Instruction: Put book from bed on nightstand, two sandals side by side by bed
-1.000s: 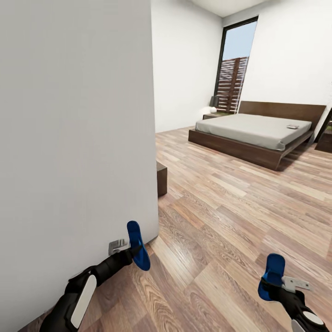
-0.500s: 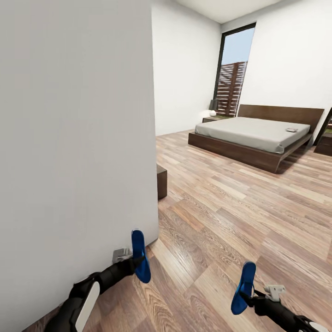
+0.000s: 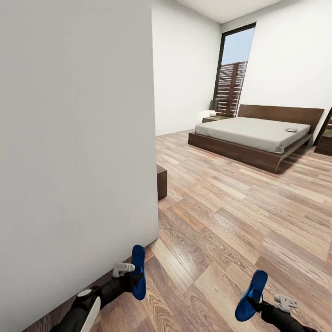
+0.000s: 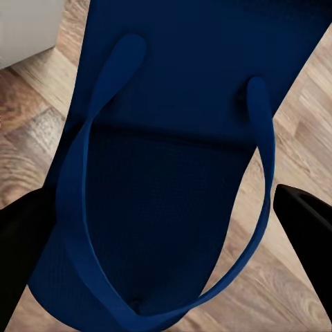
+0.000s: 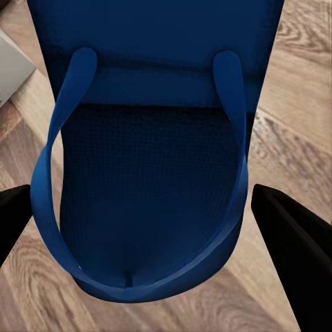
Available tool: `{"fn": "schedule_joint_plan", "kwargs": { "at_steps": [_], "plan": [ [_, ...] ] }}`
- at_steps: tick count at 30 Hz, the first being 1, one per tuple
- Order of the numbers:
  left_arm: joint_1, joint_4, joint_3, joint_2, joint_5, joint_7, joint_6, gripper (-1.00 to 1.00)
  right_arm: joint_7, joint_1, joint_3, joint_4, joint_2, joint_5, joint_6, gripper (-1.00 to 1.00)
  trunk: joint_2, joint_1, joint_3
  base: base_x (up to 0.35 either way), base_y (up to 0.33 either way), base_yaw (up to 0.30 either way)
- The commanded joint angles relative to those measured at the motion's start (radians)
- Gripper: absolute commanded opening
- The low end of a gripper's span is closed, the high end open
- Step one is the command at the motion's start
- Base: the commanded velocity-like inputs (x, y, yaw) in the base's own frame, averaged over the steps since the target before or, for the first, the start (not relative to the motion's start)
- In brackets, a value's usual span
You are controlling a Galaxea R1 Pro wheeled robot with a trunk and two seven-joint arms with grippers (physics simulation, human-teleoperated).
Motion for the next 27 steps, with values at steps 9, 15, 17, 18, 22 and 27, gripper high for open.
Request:
{"fn": "schedule_joint_plan", "kwargs": {
  "at_steps": [9, 15, 17, 18, 22, 27],
  "plan": [
    [0.0, 0.003, 0.007, -0.001, 0.009, -0.005, 0.006, -1.0, 0.001, 0.0, 0.004, 0.001, -0.001, -0.015, 0.003, -1.0, 0.0, -0.002, 0.011, 0.0, 0.0, -0.014],
    [-0.001, 0.002, 0.007, -0.002, 0.008, -0.005, 0.006, -1.0, 0.0, -0.001, 0.004, 0.001, -0.001, -0.015, 0.002, -1.0, 0.002, -0.004, 0.034, 0.0, 0.0, 0.0],
    [-0.001, 0.002, 0.007, -0.002, 0.008, -0.005, 0.006, -1.0, 0.0, -0.001, 0.004, 0.002, -0.001, -0.015, 0.001, -1.0, 0.002, -0.005, 0.042, 0.0, 0.0, 0.0],
    [-0.001, 0.003, 0.006, -0.002, 0.008, -0.005, 0.006, -1.0, 0.0, -0.001, 0.004, 0.002, -0.001, -0.015, 0.001, -1.0, 0.002, -0.006, 0.045, 0.0, 0.0, 0.0],
    [0.0, 0.003, 0.006, -0.003, 0.008, -0.005, 0.006, -1.0, 0.0, -0.001, 0.004, 0.002, -0.001, -0.015, 0.001, -1.0, 0.003, -0.007, 0.061, 0.0, 0.0, 0.0],
    [0.0, 0.003, 0.006, -0.003, 0.008, -0.005, 0.006, -1.0, 0.001, 0.0, 0.004, 0.002, 0.0, -0.015, 0.001, -1.0, 0.004, -0.01, 0.08, 0.0, 0.0, -0.044]
  ]
}}
